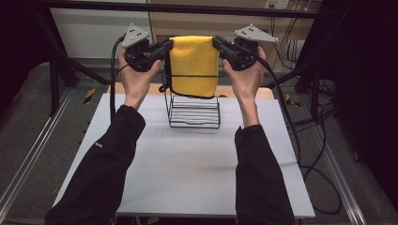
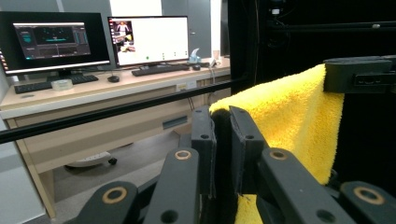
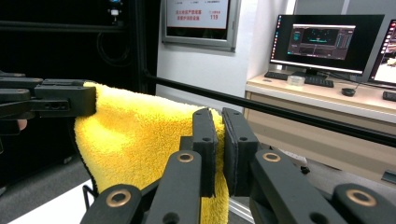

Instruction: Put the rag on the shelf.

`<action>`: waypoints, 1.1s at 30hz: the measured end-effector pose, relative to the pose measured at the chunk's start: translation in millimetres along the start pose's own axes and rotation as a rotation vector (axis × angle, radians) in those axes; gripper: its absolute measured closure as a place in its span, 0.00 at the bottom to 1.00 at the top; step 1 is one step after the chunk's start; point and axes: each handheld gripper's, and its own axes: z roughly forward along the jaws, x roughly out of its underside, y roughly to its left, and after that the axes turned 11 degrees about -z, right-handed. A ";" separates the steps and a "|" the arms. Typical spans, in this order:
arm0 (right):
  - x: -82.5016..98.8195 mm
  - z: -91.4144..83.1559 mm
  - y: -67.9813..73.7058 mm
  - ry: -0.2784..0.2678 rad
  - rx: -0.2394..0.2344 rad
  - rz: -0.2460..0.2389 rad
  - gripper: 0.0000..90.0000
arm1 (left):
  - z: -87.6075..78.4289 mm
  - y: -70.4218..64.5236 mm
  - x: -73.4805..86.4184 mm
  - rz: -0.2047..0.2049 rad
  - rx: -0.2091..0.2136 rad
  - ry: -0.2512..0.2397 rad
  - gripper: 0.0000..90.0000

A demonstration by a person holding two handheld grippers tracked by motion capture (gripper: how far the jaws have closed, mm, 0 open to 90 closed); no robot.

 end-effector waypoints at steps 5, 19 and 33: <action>4.3 -2.7 4.5 0.010 -0.010 -0.005 0.94 | -4.2 -0.8 6.3 -0.005 0.009 0.025 0.90; 11.4 -20.9 17.0 0.060 -0.039 -0.033 0.93 | -18.3 -10.4 17.8 0.014 0.021 0.092 0.89; 33.0 -36.4 29.2 0.129 -0.106 0.037 0.93 | -26.4 -13.2 41.8 -0.004 0.041 0.158 0.88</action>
